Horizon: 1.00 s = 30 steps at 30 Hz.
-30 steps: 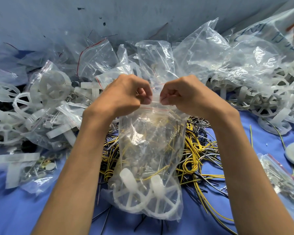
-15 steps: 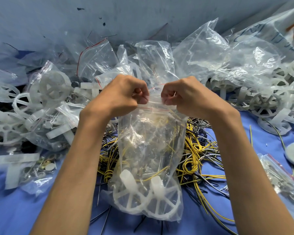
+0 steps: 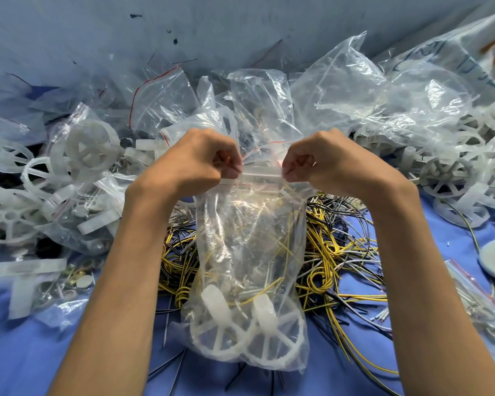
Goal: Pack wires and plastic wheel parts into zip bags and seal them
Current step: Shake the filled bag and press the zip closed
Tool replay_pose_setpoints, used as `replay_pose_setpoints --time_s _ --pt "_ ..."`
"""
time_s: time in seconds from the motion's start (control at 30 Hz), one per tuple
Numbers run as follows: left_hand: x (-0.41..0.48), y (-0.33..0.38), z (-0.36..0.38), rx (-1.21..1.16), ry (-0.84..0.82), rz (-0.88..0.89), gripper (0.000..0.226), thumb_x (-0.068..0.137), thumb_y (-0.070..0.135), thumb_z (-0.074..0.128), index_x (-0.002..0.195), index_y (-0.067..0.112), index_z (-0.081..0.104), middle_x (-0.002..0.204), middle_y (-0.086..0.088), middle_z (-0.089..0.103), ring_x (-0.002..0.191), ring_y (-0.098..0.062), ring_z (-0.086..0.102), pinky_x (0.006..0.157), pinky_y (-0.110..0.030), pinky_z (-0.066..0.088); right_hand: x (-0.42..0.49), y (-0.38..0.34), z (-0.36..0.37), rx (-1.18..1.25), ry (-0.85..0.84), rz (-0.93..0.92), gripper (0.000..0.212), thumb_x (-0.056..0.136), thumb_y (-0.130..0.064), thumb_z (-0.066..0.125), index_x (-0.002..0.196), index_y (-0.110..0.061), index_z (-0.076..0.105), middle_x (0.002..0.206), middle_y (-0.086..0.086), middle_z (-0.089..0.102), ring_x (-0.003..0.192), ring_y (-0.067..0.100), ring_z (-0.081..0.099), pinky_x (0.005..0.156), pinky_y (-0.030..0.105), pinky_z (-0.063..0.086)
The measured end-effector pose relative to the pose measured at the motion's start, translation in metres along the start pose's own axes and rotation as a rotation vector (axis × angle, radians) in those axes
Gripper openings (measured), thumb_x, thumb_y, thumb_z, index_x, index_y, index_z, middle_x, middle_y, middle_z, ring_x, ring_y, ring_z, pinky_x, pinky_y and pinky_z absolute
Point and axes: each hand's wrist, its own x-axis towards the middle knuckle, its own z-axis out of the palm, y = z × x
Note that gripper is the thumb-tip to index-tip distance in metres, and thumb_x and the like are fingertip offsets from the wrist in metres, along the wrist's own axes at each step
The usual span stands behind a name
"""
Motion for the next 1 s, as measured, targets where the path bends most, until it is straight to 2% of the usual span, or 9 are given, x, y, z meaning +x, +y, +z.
replay_pose_setpoints --time_s 0.1,0.2,0.27,0.4,0.53,0.6,0.7,0.83,1.0 --pt "0.0 0.002 0.0 0.021 0.017 0.006 0.042 0.076 -0.015 0.065 0.07 0.027 0.064 0.071 0.01 0.065 0.062 0.012 0.059 0.062 -0.002 0.044 0.001 0.0 0.001 -0.042 0.022 -0.005 0.024 0.08 0.0 0.067 0.074 -0.023 0.07 0.064 -0.015 0.061 0.061 -0.001 0.056 0.058 0.022 0.046" --pt "-0.001 0.003 -0.002 -0.005 0.049 0.037 0.037 0.075 -0.012 0.068 0.075 0.025 0.067 0.076 0.002 0.069 0.071 -0.005 0.066 0.075 -0.019 0.055 0.001 0.001 -0.002 0.0 0.062 -0.005 0.025 0.079 -0.002 0.071 0.072 -0.026 0.069 0.06 -0.017 0.06 0.054 -0.008 0.053 0.048 0.008 0.038" --pt "-0.001 0.002 -0.003 -0.015 0.046 0.026 0.03 0.073 -0.007 0.074 0.076 0.023 0.07 0.076 -0.002 0.07 0.069 -0.007 0.064 0.072 -0.016 0.053 0.0 0.003 -0.003 0.035 0.089 0.007 0.017 0.077 -0.008 0.075 0.074 -0.024 0.073 0.064 -0.012 0.064 0.054 -0.004 0.055 0.046 0.006 0.037" --pt "-0.003 -0.007 -0.005 -0.03 -0.018 -0.06 0.017 0.074 -0.005 0.074 0.082 0.009 0.072 0.076 0.004 0.068 0.061 0.009 0.058 0.063 -0.004 0.045 -0.002 0.005 -0.003 -0.002 0.055 0.02 0.011 0.076 -0.013 0.078 0.078 -0.024 0.074 0.072 -0.007 0.069 0.067 0.006 0.064 0.065 0.024 0.051" --pt "-0.005 -0.013 -0.012 -0.052 0.006 -0.079 0.02 0.074 -0.007 0.073 0.083 0.011 0.072 0.078 0.004 0.069 0.063 0.01 0.059 0.065 -0.002 0.045 -0.004 0.011 -0.011 0.015 0.003 0.047 0.016 0.078 -0.011 0.075 0.077 -0.027 0.072 0.079 -0.003 0.069 0.078 0.018 0.065 0.068 0.027 0.051" --pt "-0.005 -0.013 -0.012 -0.05 0.013 -0.078 0.022 0.074 -0.007 0.074 0.081 0.013 0.072 0.078 0.004 0.069 0.064 0.008 0.06 0.067 -0.003 0.047 -0.005 0.014 -0.012 0.005 -0.002 0.049 0.018 0.078 -0.01 0.075 0.076 -0.027 0.071 0.077 -0.006 0.068 0.075 0.013 0.064 0.064 0.022 0.048" --pt "-0.005 -0.013 -0.011 -0.031 0.018 -0.067 0.027 0.073 -0.008 0.074 0.075 0.018 0.07 0.076 0.004 0.069 0.066 0.005 0.062 0.068 -0.006 0.049 -0.004 0.014 -0.011 -0.005 0.005 0.038 0.023 0.078 -0.004 0.073 0.072 -0.026 0.07 0.066 -0.014 0.061 0.057 -0.006 0.055 0.049 0.005 0.038" --pt "-0.006 -0.013 -0.012 -0.041 0.047 -0.045 0.037 0.072 -0.015 0.07 0.07 0.022 0.068 0.071 0.009 0.067 0.062 0.009 0.061 0.063 -0.002 0.046 -0.003 0.012 -0.008 0.0 0.036 0.009 0.027 0.078 0.003 0.07 0.069 -0.023 0.069 0.052 -0.018 0.056 0.05 -0.011 0.05 0.048 0.003 0.036" --pt "-0.006 -0.015 -0.013 -0.021 0.044 -0.066 0.03 0.071 -0.004 0.077 0.07 0.025 0.069 0.07 0.011 0.067 0.061 0.012 0.06 0.06 0.0 0.043 0.0 0.014 -0.005 0.028 0.059 0.01 0.024 0.076 -0.005 0.076 0.07 -0.027 0.069 0.059 -0.016 0.056 0.051 -0.012 0.049 0.048 0.002 0.035"
